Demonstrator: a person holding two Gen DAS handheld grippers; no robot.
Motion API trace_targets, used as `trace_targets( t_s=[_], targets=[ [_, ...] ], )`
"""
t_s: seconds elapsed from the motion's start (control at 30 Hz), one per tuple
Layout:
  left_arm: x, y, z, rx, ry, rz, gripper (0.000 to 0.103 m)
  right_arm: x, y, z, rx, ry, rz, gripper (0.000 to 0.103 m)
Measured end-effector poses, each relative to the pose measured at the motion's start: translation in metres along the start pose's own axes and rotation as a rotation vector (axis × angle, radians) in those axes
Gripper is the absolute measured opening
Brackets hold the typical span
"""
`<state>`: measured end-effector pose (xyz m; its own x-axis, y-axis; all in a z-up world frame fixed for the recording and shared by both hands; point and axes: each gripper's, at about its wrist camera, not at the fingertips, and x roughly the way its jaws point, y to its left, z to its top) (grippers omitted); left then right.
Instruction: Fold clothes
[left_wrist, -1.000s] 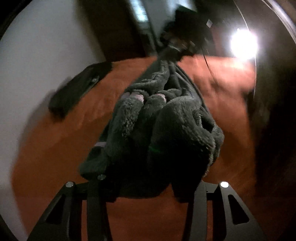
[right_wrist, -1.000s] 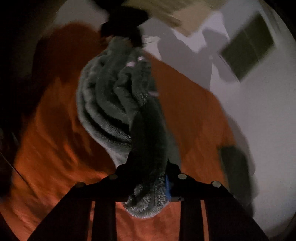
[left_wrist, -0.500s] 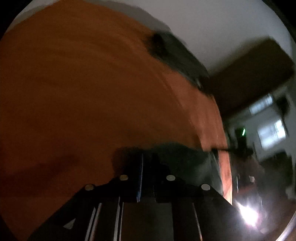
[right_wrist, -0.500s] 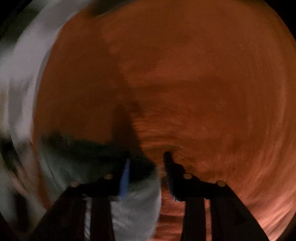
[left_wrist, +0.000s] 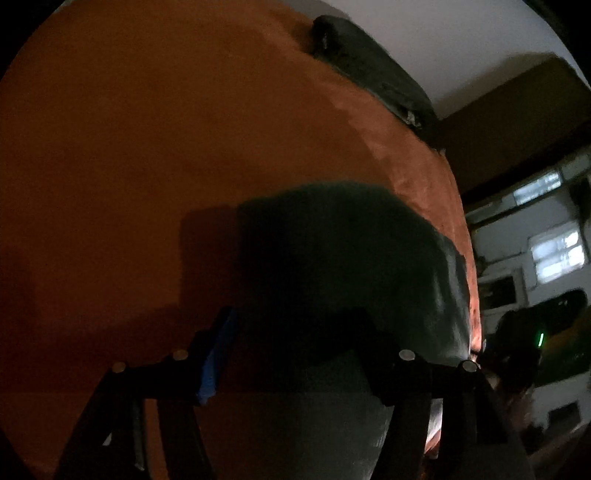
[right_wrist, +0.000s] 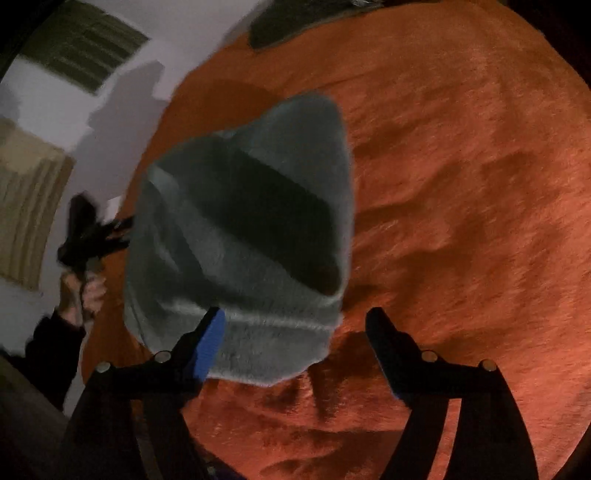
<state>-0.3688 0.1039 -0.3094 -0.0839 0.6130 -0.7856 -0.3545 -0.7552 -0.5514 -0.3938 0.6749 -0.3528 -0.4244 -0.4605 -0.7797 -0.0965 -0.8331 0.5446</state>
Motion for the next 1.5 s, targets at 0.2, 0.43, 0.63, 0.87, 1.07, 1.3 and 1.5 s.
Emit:
trace_targets(
  t_s=[0.2, 0.43, 0.63, 0.87, 1.07, 1.3, 1.5],
  targets=[
    [0.014, 0.013, 0.02, -0.126, -0.06, 0.008, 0.054, 0.015, 0.016, 0.033, -0.055, -0.118, -0.018, 0.051],
    [0.0, 0.011, 0.029, -0.197, -0.061, 0.054, 0.056, 0.042, -0.01, 0.09, 0.13, 0.213, -0.023, 0.074],
    [-0.021, -0.068, 0.036, 0.123, -0.133, 0.192, 0.06, 0.016, 0.003, 0.149, 0.015, 0.043, -0.023, 0.075],
    [0.035, -0.033, 0.054, -0.005, -0.141, 0.173, 0.05, 0.057, -0.028, 0.17, 0.103, -0.046, 0.053, 0.021],
    [0.054, -0.048, 0.049, 0.098, -0.239, 0.299, 0.051, 0.059, -0.049, 0.168, 0.204, -0.022, -0.065, 0.037],
    [-0.009, -0.112, 0.048, 0.1, -0.303, 0.26, 0.05, -0.017, 0.013, 0.167, 0.04, -0.225, -0.051, 0.042],
    [0.082, -0.152, 0.052, 0.236, -0.205, 0.344, 0.056, 0.061, 0.052, 0.161, -0.058, -0.055, -0.019, 0.032]
  ],
)
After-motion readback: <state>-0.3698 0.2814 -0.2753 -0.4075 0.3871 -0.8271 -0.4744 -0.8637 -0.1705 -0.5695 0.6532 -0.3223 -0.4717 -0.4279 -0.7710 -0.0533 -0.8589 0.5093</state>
